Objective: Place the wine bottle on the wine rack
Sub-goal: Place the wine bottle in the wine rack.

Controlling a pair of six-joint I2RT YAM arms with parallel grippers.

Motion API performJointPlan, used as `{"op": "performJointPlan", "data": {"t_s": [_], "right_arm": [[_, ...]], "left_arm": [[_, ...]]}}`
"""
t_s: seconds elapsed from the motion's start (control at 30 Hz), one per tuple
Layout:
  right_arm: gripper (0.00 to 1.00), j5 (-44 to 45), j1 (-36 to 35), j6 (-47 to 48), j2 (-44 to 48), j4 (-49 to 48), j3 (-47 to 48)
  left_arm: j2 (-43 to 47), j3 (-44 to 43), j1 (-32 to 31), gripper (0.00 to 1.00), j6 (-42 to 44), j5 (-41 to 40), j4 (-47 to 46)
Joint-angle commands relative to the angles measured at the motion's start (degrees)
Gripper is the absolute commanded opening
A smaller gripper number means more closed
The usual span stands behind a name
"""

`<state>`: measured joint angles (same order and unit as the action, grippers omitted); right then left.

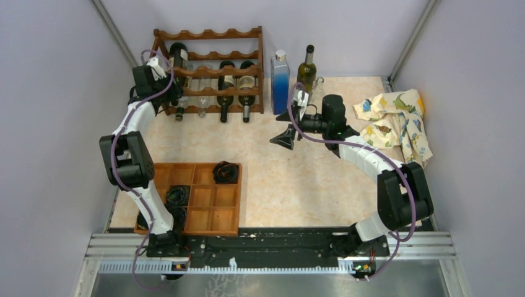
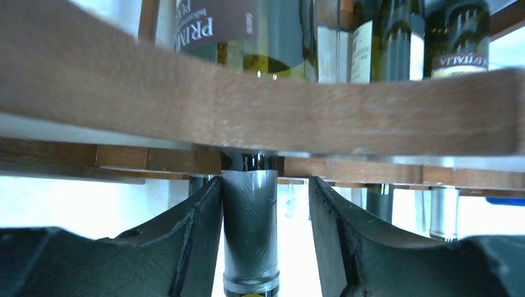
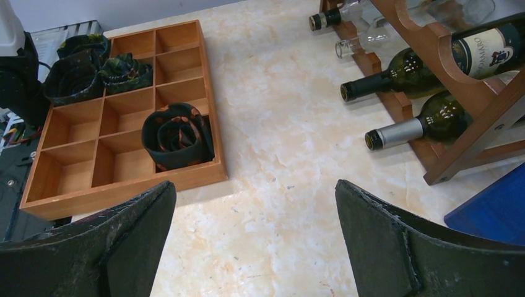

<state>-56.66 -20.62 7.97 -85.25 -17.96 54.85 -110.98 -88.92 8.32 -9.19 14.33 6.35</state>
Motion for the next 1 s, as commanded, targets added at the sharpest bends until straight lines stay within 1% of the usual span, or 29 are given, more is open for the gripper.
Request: {"op": "performJointPlan", "data": {"t_s": [0.0, 0.23, 0.43, 0.57, 0.67, 0.77, 0.87, 0.97], "right_arm": [[0.98, -0.80, -0.65, 1.61, 2.14, -1.12, 0.46], [0.98, -0.82, -0.62, 1.85, 2.19, -1.05, 0.43], [0.98, -0.75, -0.62, 2.18, 2.27, -0.73, 0.34], [0.98, -0.66, -0.65, 2.48, 2.52, -0.43, 0.17], [0.98, -0.51, -0.67, 2.66, 2.73, -0.24, -0.06], [0.98, -0.38, -0.62, 2.95, 2.84, -0.03, -0.25], [0.98, -0.27, -0.63, 3.32, 2.80, 0.04, -0.23], [0.98, -0.33, -0.73, 3.45, 2.72, -0.04, -0.24]], "left_arm": [[4.91, 0.10, -1.07, 0.59, -0.65, -2.23, -8.81], [7.16, 2.94, -1.08, 0.64, -0.86, -5.26, -7.34], [8.06, 4.19, -0.99, 0.64, -0.66, -6.45, -6.61], [9.87, 4.78, -0.94, 0.65, -0.82, -5.23, -4.26], [12.13, 6.56, -0.36, 0.65, -1.99, -2.78, -3.40], [15.46, 10.68, 0.30, 0.65, -3.12, -2.27, -3.35], [19.22, 17.19, 1.52, 0.65, -3.24, -1.77, -6.71], [21.69, 24.50, 4.99, 0.65, -6.60, 3.49, -12.59]]}}
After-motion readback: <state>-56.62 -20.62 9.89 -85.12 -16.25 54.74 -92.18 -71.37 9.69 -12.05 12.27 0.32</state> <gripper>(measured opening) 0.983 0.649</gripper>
